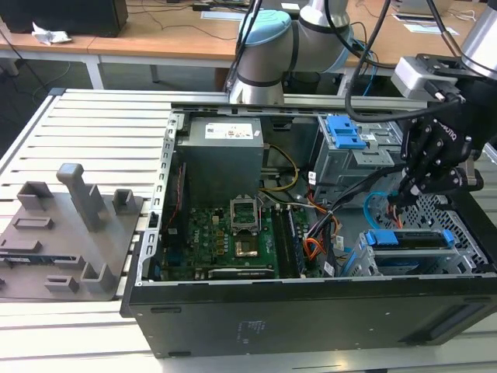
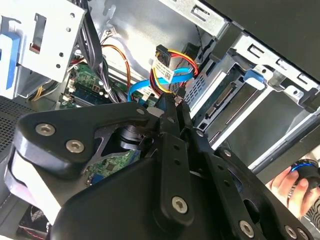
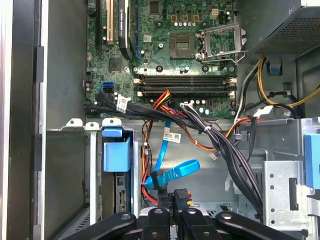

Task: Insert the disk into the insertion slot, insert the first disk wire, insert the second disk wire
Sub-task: 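Insert the first disk wire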

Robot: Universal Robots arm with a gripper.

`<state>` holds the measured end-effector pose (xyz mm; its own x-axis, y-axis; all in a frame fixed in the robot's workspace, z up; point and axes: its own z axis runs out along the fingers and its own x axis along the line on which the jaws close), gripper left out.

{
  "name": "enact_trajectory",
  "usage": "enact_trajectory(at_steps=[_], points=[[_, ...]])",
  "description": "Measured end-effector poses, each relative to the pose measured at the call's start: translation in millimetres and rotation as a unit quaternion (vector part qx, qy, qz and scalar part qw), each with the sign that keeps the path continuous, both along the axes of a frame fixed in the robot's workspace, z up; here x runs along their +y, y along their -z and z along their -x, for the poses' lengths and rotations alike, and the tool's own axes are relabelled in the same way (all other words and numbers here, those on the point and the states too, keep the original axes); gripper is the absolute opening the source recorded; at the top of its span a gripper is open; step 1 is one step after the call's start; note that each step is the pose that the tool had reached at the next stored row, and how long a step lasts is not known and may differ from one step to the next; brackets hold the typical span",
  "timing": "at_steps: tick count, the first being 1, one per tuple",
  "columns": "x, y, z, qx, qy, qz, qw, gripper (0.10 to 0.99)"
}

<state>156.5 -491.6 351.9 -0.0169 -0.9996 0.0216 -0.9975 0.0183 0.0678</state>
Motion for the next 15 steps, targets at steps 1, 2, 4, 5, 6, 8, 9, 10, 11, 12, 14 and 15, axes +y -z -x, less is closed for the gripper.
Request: enact_trajectory(at_steps=[1, 2, 4, 5, 6, 8, 9, 10, 11, 12, 14, 15], points=[[0.1, 0.0, -1.2, 0.0000, 0.000, 0.0000, 1.0000, 0.161], [0.1, 0.0, -1.4, 0.0001, 0.000, 0.0000, 1.0000, 0.161], [0.0, -0.1, -1.5, 0.0001, 0.000, 0.0000, 1.0000, 0.161], [-0.2, -0.1, -1.6, 0.0001, 0.000, 0.0000, 1.0000, 0.161], [-0.9, 0.0, -1.6, 0.0001, 0.000, 0.0000, 1.0000, 0.161], [-3.8, 0.0, -1.7, 0.0001, 0.000, 0.0000, 1.0000, 0.161], [-5.0, 0.0, -1.6, 0.0001, 0.000, 0.0000, 1.0000, 0.161], [-7.4, 0.1, -1.6, 0.0001, 0.000, 0.0000, 1.0000, 0.161], [-9.2, 0.1, -1.6, 0.0001, 0.000, 0.0000, 1.0000, 0.161], [-11.2, 0.1, -1.6, 0.0001, 0.000, 0.0000, 1.0000, 0.161], [-13.0, 0.2, -1.6, 0.0001, 0.000, 0.0000, 1.0000, 0.161], [-13.6, 0.3, -1.6, 0.0001, 0.000, 0.0000, 1.0000, 0.161]])
